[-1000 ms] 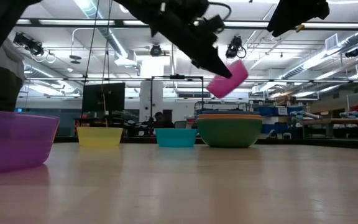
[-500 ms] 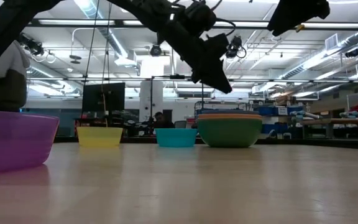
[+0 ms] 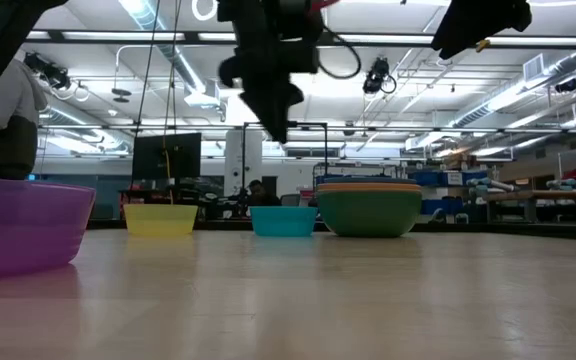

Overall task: Nest bowls inside each other
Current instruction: Stack the middle blue bowl into the red bowl

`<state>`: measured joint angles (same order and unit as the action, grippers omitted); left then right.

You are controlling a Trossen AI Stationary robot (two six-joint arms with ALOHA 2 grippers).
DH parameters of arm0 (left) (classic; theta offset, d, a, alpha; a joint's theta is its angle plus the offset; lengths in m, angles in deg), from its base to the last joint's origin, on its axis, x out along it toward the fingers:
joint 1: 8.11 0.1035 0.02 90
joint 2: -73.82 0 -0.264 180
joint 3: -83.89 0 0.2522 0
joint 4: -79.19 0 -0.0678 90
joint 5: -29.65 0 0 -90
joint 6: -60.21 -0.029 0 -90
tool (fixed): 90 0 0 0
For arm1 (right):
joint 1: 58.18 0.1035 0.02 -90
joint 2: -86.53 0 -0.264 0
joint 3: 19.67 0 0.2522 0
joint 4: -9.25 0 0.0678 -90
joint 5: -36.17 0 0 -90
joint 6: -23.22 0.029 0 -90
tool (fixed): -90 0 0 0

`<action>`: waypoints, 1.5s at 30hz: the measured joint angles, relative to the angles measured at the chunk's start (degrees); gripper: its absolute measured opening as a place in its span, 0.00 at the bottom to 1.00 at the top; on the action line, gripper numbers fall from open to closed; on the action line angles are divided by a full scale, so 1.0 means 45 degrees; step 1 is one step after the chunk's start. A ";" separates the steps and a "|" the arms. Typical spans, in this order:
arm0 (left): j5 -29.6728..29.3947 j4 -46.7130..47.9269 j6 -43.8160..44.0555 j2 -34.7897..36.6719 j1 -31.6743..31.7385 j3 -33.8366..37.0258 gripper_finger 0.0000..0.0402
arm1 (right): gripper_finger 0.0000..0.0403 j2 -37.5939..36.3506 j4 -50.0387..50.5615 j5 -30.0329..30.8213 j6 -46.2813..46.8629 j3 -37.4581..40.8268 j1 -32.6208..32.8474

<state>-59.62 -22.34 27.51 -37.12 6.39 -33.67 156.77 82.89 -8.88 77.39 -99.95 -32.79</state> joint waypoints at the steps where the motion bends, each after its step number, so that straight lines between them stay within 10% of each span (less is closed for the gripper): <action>1: -0.0016 0.0361 -0.0138 0.0000 0.0005 0.0011 0.36 | 0.33 0.0000 -0.0011 -0.0025 -0.0002 0.0000 0.0002; 23: -0.1877 -0.5931 -0.0218 -0.0011 0.0756 0.5030 0.35 | 0.33 -0.0001 -0.0258 -0.0325 -0.0005 0.0000 0.0010; 34: -0.0676 -0.7421 0.0609 -0.0015 0.1293 0.6359 0.34 | 0.33 -0.0005 -0.0249 -0.0262 -0.0010 0.0000 0.0010; 45: -0.1236 -0.7125 0.0530 0.0921 0.0631 0.5852 0.02 | 0.33 -0.0005 -0.0241 -0.0241 -0.0010 0.0000 0.0005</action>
<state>-65.19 -54.40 29.90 -32.97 9.23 -7.33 156.75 81.81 -9.96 77.35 -99.95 -32.77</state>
